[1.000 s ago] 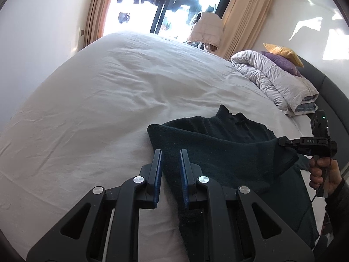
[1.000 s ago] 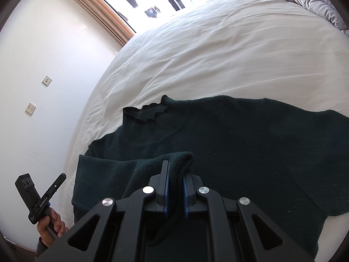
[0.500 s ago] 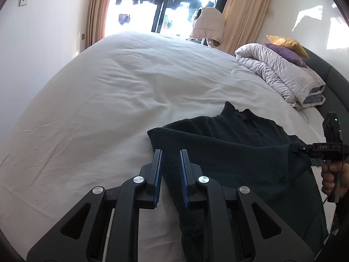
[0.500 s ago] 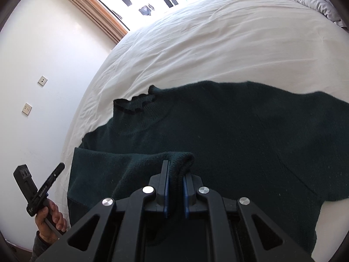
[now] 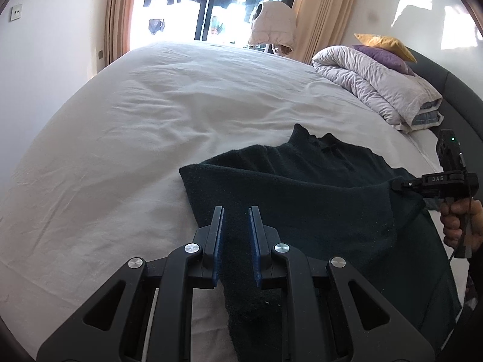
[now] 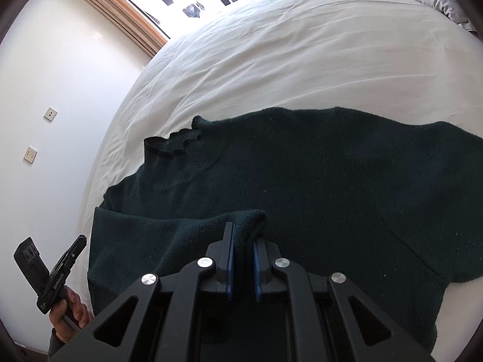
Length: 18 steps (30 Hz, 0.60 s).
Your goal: Fold small clothes
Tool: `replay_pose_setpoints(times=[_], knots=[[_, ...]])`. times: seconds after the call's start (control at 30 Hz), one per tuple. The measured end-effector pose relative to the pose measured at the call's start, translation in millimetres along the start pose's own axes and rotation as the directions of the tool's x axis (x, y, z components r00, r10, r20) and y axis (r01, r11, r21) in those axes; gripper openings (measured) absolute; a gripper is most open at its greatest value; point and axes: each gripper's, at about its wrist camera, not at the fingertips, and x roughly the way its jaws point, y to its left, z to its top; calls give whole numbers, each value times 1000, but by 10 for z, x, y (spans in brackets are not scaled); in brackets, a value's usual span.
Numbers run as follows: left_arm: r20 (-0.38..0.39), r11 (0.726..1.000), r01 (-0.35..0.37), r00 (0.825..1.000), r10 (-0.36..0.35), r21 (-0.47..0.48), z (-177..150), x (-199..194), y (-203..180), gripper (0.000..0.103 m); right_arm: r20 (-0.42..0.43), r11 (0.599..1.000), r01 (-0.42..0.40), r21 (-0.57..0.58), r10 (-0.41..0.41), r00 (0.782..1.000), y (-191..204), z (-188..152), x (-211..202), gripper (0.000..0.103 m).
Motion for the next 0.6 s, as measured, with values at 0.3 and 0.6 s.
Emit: replay_pose_setpoints(times=[0.3,0.6], knots=[[-72,1000,-11,997,12,11,5,214,30,15,0,992,-33,123,33,999,-300,-256,-52,11],[-119,996,-49,991,58,77,-26,397,-8,15,18,992,-11,125,9,1000,-349,-210,23,11]])
